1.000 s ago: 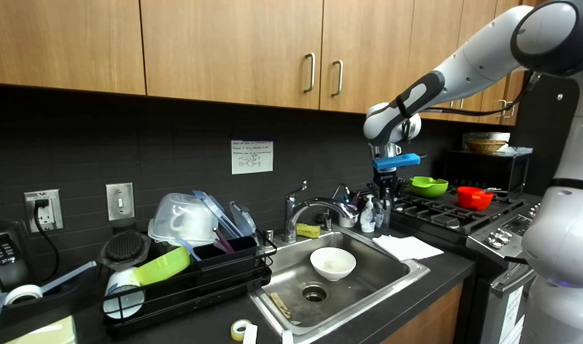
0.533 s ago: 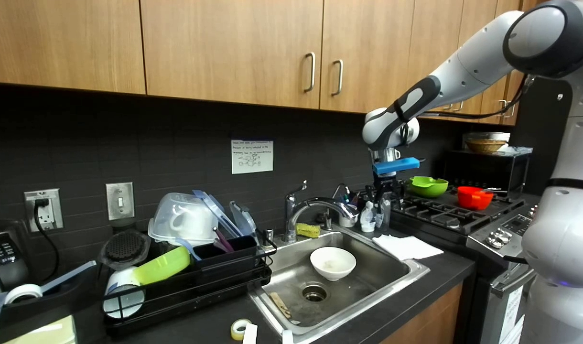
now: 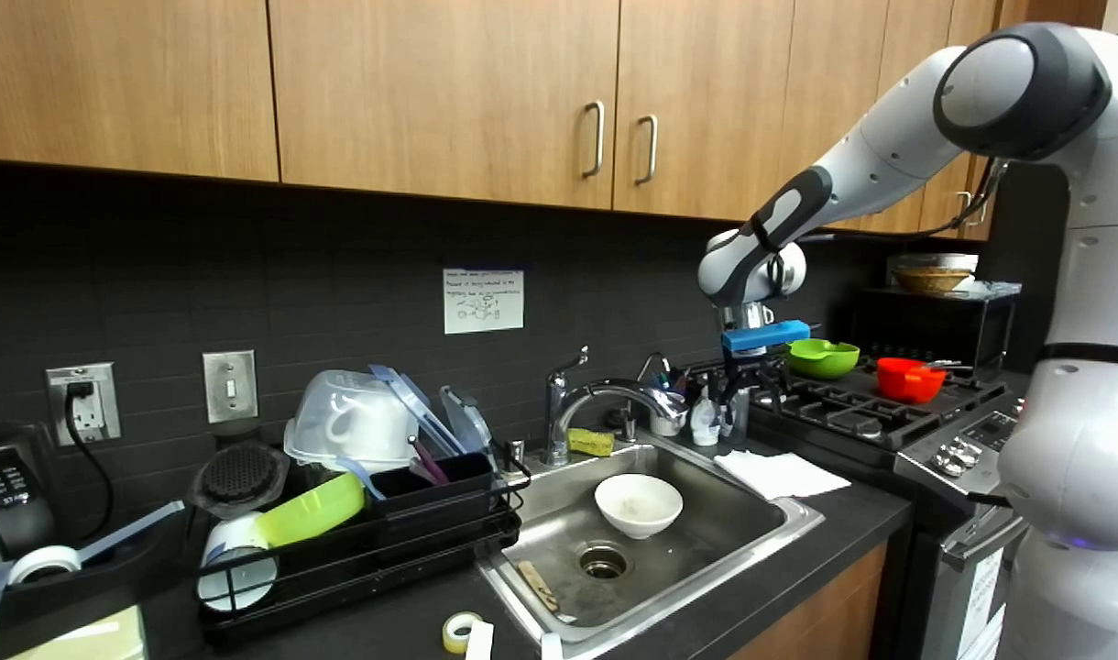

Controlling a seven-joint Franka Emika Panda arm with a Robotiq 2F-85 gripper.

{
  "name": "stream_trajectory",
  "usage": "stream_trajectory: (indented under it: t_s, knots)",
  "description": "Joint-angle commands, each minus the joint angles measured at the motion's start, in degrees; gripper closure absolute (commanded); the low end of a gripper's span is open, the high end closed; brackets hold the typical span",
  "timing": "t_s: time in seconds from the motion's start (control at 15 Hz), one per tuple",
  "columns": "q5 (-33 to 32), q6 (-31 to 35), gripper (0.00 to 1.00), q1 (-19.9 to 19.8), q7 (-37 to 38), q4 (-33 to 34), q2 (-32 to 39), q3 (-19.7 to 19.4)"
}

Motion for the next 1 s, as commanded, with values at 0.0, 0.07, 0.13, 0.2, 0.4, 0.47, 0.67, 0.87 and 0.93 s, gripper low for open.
stream_trajectory:
  t_s: [0.0,0.07,0.13,0.2,0.4,0.47,0.67,0.87,0.93]
  knots:
    - [2.0,1.31,0.0,-0.86,-3.5,0.07,1.45,-1.15]
    - [2.28,1.43,0.0,-1.06,-4.15,0.15,1.85,-1.43]
    - [2.75,1.7,0.0,-1.27,-4.79,0.21,2.33,-1.69]
    - [3.16,1.96,0.0,-1.46,-5.43,0.26,2.74,-1.88]
    - [4.56,2.81,0.0,-1.94,-7.12,0.38,3.76,-2.38]
    - [5.28,3.15,0.0,-2.13,-7.95,0.35,4.07,-2.51]
    - [7.69,4.2,0.0,-2.77,-9.97,0.44,5.31,-2.85]
    - [8.85,4.83,0.0,-3.32,-11.05,0.43,5.95,-3.14]
    - [8.87,4.91,0.0,-3.46,-11.28,0.37,5.99,-3.23]
